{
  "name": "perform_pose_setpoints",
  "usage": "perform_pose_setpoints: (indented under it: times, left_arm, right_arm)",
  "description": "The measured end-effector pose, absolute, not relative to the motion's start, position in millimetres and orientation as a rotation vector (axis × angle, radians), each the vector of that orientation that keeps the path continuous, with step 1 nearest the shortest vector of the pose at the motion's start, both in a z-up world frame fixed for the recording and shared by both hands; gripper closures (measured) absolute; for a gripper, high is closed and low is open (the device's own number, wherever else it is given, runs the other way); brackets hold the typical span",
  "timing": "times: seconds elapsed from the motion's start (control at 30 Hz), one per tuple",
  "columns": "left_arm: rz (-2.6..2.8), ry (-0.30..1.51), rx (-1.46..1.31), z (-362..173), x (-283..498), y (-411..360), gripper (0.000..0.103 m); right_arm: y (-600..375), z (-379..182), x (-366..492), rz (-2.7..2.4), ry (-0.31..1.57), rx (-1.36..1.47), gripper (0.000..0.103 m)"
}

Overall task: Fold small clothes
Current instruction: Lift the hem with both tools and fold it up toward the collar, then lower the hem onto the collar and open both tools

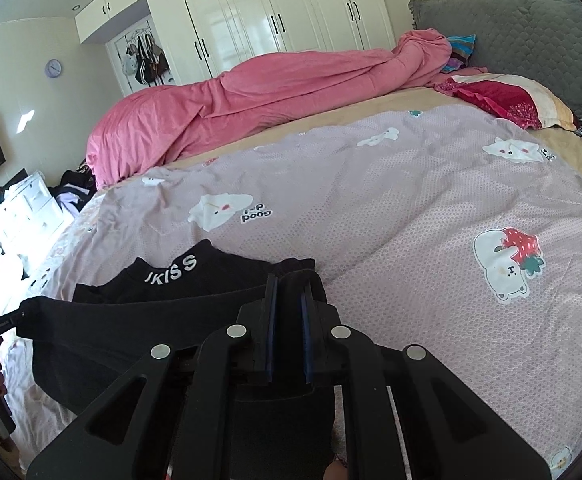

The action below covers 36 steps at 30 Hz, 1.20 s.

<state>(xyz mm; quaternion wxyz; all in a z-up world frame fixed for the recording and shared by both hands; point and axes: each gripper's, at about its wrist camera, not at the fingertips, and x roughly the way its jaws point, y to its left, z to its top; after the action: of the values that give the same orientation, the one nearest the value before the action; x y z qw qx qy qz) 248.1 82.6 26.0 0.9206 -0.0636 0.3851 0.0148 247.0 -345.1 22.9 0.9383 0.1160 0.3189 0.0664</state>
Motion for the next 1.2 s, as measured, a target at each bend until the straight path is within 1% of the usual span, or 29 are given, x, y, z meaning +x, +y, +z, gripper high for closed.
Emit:
perform_pose_setpoints:
  times: [0.07,0.1,0.13,0.17,0.2,0.27,0.3,0.5,0.73,0.8,0.83,0.87,1.0,1.2]
  left_arm:
    - [0.040,0.793,-0.119,20,250,82,0.096]
    - [0.042,0.794,-0.117,19,252,81,0.096]
    - [0.041,0.801,-0.116,17,251,81,0.095]
    - [0.035,0.802,-0.122,17,249,81,0.094]
    - [0.033,0.800,-0.126,18,248,80,0.091]
    - [0.052,0.776,-0.108,25,239,79,0.067]
    - [0.053,0.762,-0.105,28,235,79,0.066]
    - [0.022,0.687,-0.037,53,211,63,0.065]
    - [-0.083,0.718,0.030,48,195,30,0.066]
    - [-0.100,0.746,0.045,40,194,24,0.071]
    - [-0.114,0.761,0.049,36,193,21,0.078]
    - [-0.127,0.776,0.045,32,193,18,0.082]
    - [-0.184,0.835,0.031,15,196,8,0.084]
    - [-0.161,0.904,0.138,-20,211,-11,0.085]
  right_arm:
    - [-343,18,252,0.136,0.671,0.224,0.091]
    - [-343,16,254,0.130,0.683,0.216,0.082]
    - [-342,14,255,0.113,0.690,0.207,0.062]
    - [-344,13,255,0.095,0.698,0.202,0.055]
    - [-348,12,254,0.099,0.698,0.222,0.051]
    - [-353,14,248,0.116,0.688,0.247,0.051]
    - [-354,16,245,0.112,0.680,0.242,0.051]
    - [-341,26,217,0.168,0.632,0.177,0.051]
    - [-308,25,191,0.260,0.657,0.059,0.052]
    - [-299,23,185,0.284,0.671,0.039,0.053]
    - [-296,22,184,0.290,0.678,0.033,0.056]
    - [-292,19,182,0.303,0.690,0.022,0.057]
    - [-279,8,180,0.313,0.731,-0.012,0.063]
    - [-267,-11,201,0.295,0.797,-0.054,0.064]
